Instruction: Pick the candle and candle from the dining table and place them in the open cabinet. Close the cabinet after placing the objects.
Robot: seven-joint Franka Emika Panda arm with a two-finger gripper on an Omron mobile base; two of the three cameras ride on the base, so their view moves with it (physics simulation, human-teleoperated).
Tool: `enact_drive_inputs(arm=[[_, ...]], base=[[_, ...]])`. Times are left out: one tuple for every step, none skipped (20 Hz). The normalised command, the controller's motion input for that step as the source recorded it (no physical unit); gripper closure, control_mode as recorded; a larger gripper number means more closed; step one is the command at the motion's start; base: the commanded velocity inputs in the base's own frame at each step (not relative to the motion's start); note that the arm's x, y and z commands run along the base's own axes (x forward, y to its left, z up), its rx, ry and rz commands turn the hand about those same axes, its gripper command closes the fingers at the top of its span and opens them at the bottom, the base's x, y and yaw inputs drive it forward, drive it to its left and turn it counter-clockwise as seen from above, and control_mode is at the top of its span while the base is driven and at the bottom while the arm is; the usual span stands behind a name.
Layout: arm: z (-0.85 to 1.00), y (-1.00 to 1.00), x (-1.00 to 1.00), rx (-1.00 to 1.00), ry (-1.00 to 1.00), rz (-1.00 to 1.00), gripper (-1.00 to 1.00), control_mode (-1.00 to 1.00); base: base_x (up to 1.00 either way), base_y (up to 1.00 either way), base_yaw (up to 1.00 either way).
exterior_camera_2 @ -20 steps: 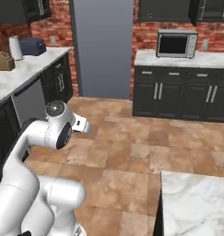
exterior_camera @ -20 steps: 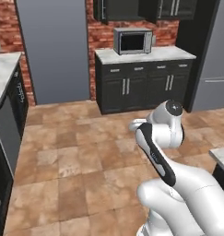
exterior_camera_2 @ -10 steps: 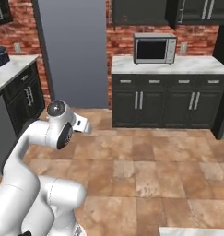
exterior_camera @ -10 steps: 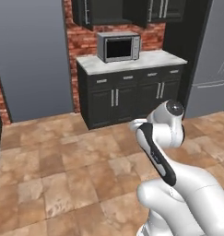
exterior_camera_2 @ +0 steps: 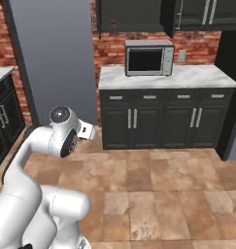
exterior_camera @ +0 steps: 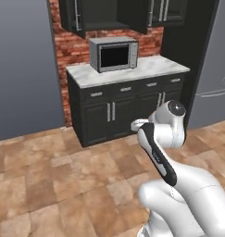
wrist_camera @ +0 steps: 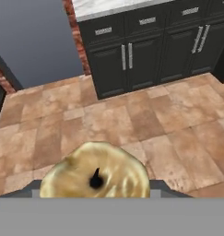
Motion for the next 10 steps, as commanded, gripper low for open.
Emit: enact_drive_inputs(arm=[[0.0, 0.0, 0.0, 0.0, 0.0, 0.0, 1.0, 1.0], [0.0, 0.0, 0.0, 0.0, 0.0, 0.0, 1.0, 1.0], [0.0, 0.0, 0.0, 0.0, 0.0, 0.0, 1.0, 1.0], [0.0, 0.0, 0.0, 0.0, 0.0, 0.0, 1.0, 1.0], [0.0, 0.0, 0.0, 0.0, 0.0, 0.0, 1.0, 1.0], [0.0, 0.0, 0.0, 0.0, 0.0, 0.0, 1.0, 1.0], [0.0, 0.0, 0.0, 0.0, 0.0, 0.0, 1.0, 1.0], [0.0, 0.0, 0.0, 0.0, 0.0, 0.0, 1.0, 1.0], [0.0, 0.0, 0.0, 0.0, 0.0, 0.0, 1.0, 1.0], [0.0, 0.0, 0.0, 0.0, 0.0, 0.0, 1.0, 1.0]], base=[[0.97, -0.56, -0.09], [0.91, -0.6, -0.08], [0.89, -0.61, -0.07], [0.91, -0.56, -0.03], [0.99, -0.56, -0.02], [0.97, -0.51, 0.0], [1.0, -0.39, 0.0], [1.0, -0.36, 0.0], [0.96, -0.32, 0.04], [1.0, -0.26, 0.06]])
